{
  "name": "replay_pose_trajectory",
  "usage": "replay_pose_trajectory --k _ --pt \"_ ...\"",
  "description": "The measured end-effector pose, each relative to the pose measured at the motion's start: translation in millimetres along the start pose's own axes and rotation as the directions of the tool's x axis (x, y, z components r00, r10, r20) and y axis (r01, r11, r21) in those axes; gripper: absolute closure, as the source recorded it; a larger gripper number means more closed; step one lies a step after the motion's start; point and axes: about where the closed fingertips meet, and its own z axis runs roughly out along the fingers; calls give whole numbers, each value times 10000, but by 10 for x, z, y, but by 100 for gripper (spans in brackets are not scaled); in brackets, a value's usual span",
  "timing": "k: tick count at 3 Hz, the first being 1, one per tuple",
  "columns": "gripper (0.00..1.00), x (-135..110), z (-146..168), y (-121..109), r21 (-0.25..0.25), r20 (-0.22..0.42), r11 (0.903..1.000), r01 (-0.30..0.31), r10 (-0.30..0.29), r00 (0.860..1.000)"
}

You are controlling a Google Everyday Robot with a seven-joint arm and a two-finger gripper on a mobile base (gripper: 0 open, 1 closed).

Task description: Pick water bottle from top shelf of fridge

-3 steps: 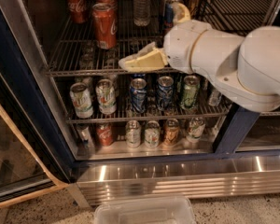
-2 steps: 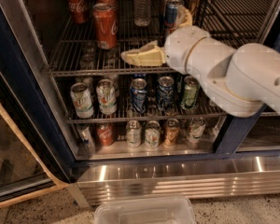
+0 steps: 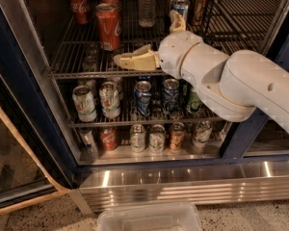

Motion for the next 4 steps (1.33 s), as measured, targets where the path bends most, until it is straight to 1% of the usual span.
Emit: replay_pose_trajectory --k 1,2,3,4 --pt "0 0 55 10 269 275 9996 -40 32 9996" --pt "0 7 231 85 529 903 9985 -156 108 9959" --pt "0 -17 472 350 283 1470 9977 -610 563 9875" --pt "0 -18 473 351 283 1473 9977 -613 565 9875"
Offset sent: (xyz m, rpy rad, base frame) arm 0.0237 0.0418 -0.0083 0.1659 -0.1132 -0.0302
